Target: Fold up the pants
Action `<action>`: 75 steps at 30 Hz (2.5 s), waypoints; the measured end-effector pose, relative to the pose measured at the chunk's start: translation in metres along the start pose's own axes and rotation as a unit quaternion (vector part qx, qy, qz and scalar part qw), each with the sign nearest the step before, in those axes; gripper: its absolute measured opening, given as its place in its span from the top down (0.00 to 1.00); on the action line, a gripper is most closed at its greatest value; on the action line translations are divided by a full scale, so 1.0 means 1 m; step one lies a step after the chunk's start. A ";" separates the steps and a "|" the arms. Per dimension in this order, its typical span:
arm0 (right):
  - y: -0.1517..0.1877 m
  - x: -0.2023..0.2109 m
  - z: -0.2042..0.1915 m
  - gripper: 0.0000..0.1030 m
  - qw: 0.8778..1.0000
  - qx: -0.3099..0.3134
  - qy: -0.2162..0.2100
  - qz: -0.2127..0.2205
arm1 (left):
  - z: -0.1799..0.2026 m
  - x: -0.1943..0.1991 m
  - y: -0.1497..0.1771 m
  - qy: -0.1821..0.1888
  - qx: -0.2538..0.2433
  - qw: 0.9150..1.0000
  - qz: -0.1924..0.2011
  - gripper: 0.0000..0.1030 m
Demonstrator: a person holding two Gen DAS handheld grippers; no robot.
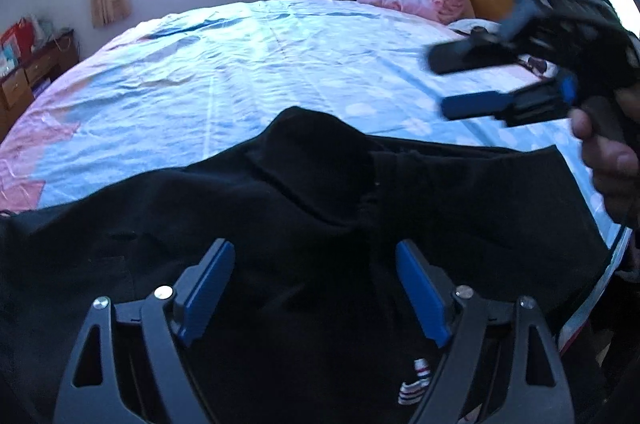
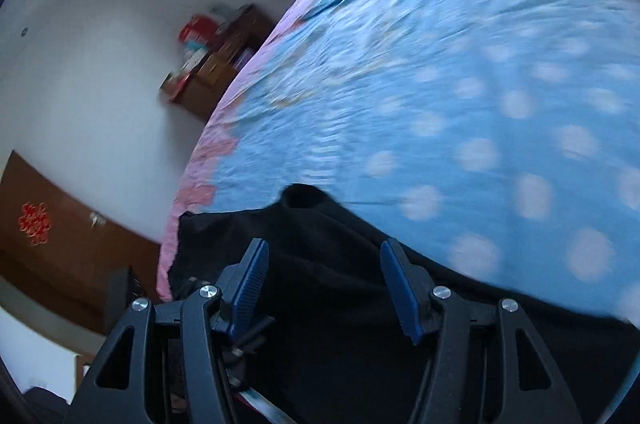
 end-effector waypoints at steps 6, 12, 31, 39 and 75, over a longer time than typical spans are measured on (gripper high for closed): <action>-0.028 -0.065 -0.013 0.42 0.996 -0.012 -0.040 -0.083 | -0.002 -0.009 0.003 0.012 0.000 1.000 -0.002 0.10; -0.044 -0.113 -0.022 0.42 0.985 -0.031 -0.088 -0.145 | -0.001 -0.011 0.004 0.010 -0.008 1.000 0.002 0.05; -0.054 -0.118 -0.001 0.43 0.984 -0.067 -0.091 -0.140 | 0.003 -0.013 0.005 0.009 -0.012 1.000 0.004 0.00; -0.059 -0.122 -0.001 0.91 0.988 -0.058 -0.078 -0.119 | 0.008 -0.013 0.006 0.006 -0.011 1.000 0.007 0.00; 0.124 0.028 -0.046 0.41 0.995 0.020 -0.095 -0.002 | -0.235 0.053 0.075 -0.014 0.181 0.983 -0.022 0.14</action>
Point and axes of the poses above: each gripper's, at about its wrist camera, not at the fingertips, and x roughly against the way its jaws point, z to its right, y to its underside, the point moved 3 cm from there along -x, roughly the way its jaws point, and after that the axes turned 10 degrees about -z, right-handed, at the moved point
